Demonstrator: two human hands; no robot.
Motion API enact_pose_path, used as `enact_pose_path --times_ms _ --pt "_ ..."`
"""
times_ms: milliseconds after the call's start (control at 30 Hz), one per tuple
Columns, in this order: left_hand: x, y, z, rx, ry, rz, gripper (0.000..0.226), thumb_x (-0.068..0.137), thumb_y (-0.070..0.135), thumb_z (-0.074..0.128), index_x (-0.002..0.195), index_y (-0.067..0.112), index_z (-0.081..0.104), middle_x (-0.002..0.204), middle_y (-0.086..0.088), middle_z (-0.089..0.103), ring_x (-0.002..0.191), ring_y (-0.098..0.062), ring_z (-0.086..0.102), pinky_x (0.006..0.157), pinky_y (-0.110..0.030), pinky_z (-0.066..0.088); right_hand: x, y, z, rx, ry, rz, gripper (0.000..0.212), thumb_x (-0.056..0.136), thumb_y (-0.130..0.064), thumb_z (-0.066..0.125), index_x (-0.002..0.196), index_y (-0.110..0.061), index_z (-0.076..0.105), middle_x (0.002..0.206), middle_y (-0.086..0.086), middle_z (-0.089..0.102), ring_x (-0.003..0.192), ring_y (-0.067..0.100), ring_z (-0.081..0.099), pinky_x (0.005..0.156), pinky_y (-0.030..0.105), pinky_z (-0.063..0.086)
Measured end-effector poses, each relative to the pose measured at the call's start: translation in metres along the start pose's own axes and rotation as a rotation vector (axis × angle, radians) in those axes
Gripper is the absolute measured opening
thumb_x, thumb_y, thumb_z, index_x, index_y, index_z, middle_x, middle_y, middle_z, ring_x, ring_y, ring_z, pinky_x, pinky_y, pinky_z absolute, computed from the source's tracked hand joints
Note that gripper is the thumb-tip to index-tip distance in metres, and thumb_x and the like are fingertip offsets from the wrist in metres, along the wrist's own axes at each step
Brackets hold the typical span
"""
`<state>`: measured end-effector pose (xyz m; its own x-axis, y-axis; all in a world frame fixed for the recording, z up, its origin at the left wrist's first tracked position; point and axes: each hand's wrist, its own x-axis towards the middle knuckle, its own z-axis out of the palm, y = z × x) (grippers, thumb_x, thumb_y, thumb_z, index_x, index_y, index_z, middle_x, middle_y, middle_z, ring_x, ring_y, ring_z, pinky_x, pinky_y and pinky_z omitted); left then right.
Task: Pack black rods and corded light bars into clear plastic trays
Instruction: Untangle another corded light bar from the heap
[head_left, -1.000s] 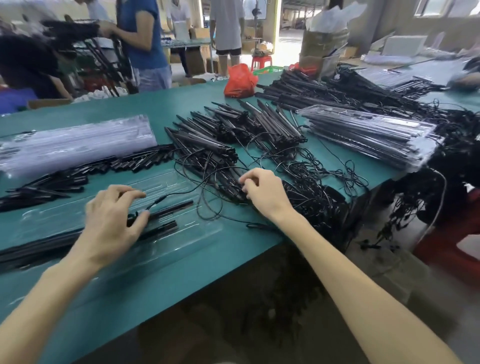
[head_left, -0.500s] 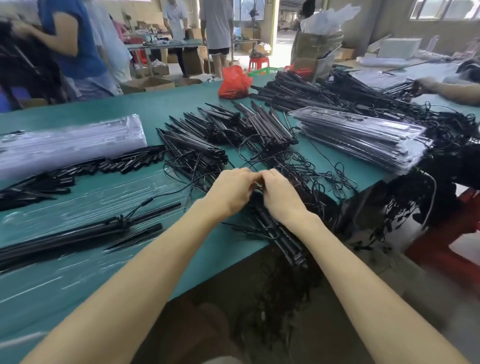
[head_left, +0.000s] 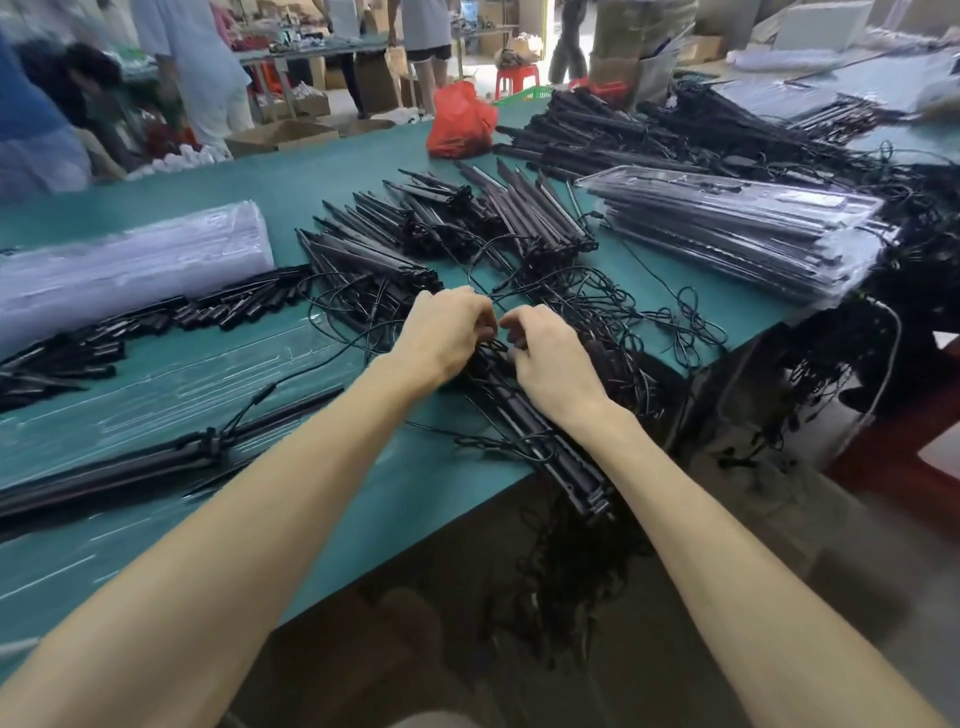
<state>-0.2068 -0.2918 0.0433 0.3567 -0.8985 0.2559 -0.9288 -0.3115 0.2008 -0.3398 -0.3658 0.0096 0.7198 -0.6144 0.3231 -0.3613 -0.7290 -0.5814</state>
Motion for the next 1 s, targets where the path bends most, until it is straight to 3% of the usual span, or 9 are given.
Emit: enact_pose_path --times_ms 133,233,300,433,600,800,933,1000 --pt "0.003 -0.005 -0.001 -0.005 -0.084 0.006 0.009 0.094 0.025 0.068 0.096 0.028 0.06 0.09 0.013 0.065 0.099 -0.016 0.06 0.088 -0.034 0.024 -0.002 0.0 0.002 -0.012 0.015 -0.006 0.03 0.096 -0.003 0.051 0.124 -0.012 0.059 0.122 0.006 0.057 0.115 0.024 0.053 0.097 0.043 0.046" --pt "0.003 -0.013 0.0 -0.009 -0.058 -0.023 0.012 0.101 0.019 0.056 0.097 0.027 0.063 0.096 0.011 0.071 0.101 -0.017 0.059 0.088 -0.034 0.02 -0.004 -0.001 0.002 0.087 0.073 -0.038 0.021 0.099 -0.011 0.052 0.116 -0.012 0.064 0.115 0.004 0.064 0.109 0.021 0.058 0.095 0.043 0.048" --pt "-0.001 -0.015 0.0 -0.032 0.034 0.008 0.016 0.102 0.013 0.054 0.099 0.024 0.065 0.101 0.008 0.073 0.103 -0.018 0.059 0.091 -0.033 0.025 -0.006 -0.002 0.001 0.152 0.104 -0.048 0.019 0.1 -0.014 0.052 0.113 -0.013 0.067 0.11 0.0 0.068 0.104 0.018 0.062 0.094 0.041 0.05" --pt "-0.007 -0.019 -0.005 -0.1 0.224 0.028 0.009 0.098 0.016 0.062 0.105 0.011 0.066 0.112 -0.006 0.06 0.108 -0.024 0.053 0.094 -0.046 0.046 -0.009 -0.002 0.001 0.265 0.179 -0.051 0.018 0.1 -0.016 0.054 0.11 -0.017 0.069 0.094 -0.009 0.069 0.09 0.009 0.065 0.086 0.031 0.053" --pt "-0.011 -0.039 -0.017 -0.105 -0.019 -0.124 0.024 0.094 0.032 0.068 0.108 0.012 0.067 0.109 -0.006 0.06 0.099 -0.025 0.06 0.095 -0.045 0.051 -0.008 0.0 0.003 0.198 0.174 -0.101 0.016 0.098 -0.015 0.059 0.113 -0.017 0.065 0.103 -0.006 0.063 0.095 0.009 0.059 0.09 0.034 0.052" --pt "-0.02 -0.043 -0.018 -0.209 0.0 -0.158 0.024 0.087 0.03 0.077 0.102 0.014 0.069 0.095 -0.001 0.058 0.095 -0.025 0.06 0.083 -0.033 0.049 -0.009 0.0 0.004 0.024 0.097 -0.069 0.021 0.097 -0.011 0.06 0.116 -0.017 0.062 0.115 -0.002 0.052 0.112 0.012 0.048 0.091 0.032 0.048" --pt "-0.021 -0.041 -0.018 -0.284 0.117 -0.194 0.024 0.092 0.027 0.072 0.107 0.01 0.065 0.113 -0.008 0.054 0.099 -0.02 0.054 0.093 -0.03 0.047 -0.01 -0.002 0.003 0.015 0.136 -0.041 0.021 0.098 -0.004 0.054 0.116 -0.011 0.063 0.117 0.003 0.053 0.113 0.017 0.048 0.092 0.037 0.048" --pt "-0.023 -0.043 -0.018 -0.301 0.138 -0.22 0.017 0.096 0.023 0.067 0.106 0.009 0.065 0.109 -0.008 0.062 0.093 -0.019 0.058 0.088 -0.03 0.049 -0.011 -0.001 0.003 0.015 0.152 -0.046 0.021 0.099 -0.004 0.053 0.116 -0.01 0.063 0.116 0.003 0.054 0.112 0.017 0.049 0.093 0.034 0.047"
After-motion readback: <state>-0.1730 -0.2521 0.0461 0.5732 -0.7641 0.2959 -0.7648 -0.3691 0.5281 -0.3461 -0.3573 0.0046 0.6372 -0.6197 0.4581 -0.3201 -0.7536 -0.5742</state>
